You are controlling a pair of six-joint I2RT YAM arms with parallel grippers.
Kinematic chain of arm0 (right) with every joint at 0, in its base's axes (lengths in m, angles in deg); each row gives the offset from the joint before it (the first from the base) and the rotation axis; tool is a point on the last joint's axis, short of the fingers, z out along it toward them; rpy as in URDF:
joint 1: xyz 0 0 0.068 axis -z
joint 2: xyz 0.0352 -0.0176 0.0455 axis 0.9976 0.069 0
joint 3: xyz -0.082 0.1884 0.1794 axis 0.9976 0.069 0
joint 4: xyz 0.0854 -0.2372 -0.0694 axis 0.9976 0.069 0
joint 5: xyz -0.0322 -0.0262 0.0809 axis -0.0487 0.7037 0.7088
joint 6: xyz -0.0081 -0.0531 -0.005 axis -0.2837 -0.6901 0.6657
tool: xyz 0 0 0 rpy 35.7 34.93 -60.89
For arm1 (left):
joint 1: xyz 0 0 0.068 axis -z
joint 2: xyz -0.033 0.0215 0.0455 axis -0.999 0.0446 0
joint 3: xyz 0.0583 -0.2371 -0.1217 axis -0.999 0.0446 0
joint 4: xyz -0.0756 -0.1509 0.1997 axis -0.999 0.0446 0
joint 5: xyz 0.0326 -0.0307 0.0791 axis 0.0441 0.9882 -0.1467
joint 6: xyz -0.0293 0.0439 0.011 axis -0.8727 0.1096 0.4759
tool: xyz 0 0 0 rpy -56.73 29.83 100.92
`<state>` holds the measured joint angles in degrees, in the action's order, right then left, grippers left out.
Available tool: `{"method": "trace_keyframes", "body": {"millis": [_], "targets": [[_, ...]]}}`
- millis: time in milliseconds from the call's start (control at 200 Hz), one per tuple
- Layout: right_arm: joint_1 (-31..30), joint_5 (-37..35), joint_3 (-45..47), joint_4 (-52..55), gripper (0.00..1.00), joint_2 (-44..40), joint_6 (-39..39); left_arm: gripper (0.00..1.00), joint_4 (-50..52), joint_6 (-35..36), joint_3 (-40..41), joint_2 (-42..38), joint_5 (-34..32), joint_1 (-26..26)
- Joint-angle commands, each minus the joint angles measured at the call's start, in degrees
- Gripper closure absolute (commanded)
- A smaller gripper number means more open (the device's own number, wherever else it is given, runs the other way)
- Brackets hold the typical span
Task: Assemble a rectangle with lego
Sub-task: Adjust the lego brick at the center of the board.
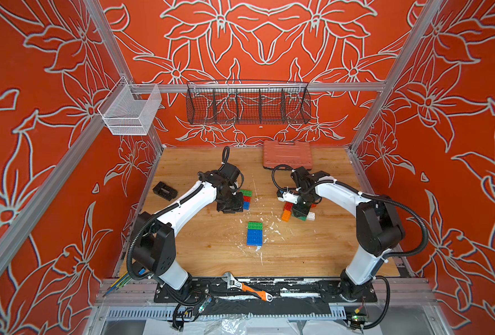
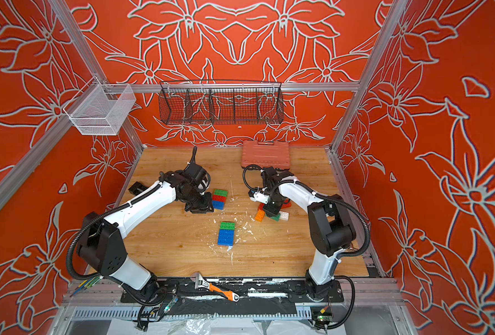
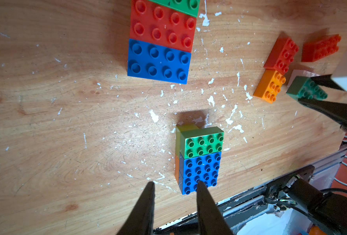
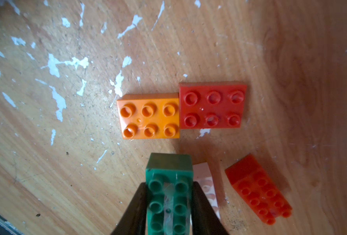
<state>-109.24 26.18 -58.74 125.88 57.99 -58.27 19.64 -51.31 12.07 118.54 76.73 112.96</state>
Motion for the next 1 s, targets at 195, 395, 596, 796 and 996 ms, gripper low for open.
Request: {"method": "trace_keyframes", "body": {"millis": [195, 395, 596, 796, 996], "targets": [[-0.82, -0.78, 0.65, 1.28, 1.00, 2.32, 2.06, 0.66, -0.23, 0.08, 0.98, -0.49, 0.07, 0.15], [-1.14, -0.63, -0.15, 1.11, 1.00, 4.31, 2.32, 0.66, -0.55, -0.12, 1.52, -0.37, 0.16, 0.15], [-1.23, 0.42, -0.31, 0.91, 1.00, 4.61, 2.41, 0.66, -0.48, -0.06, 1.35, 0.44, 0.44, 0.15], [-1.31, 1.45, -0.26, -0.07, 1.00, 4.26, 2.59, 0.66, -0.59, -0.06, 1.18, 0.86, 0.51, 0.15], [-1.74, 1.48, -0.48, -0.75, 1.00, 5.04, 2.59, 0.66, -0.59, 0.00, 1.18, 1.20, 0.73, 0.15]]}}
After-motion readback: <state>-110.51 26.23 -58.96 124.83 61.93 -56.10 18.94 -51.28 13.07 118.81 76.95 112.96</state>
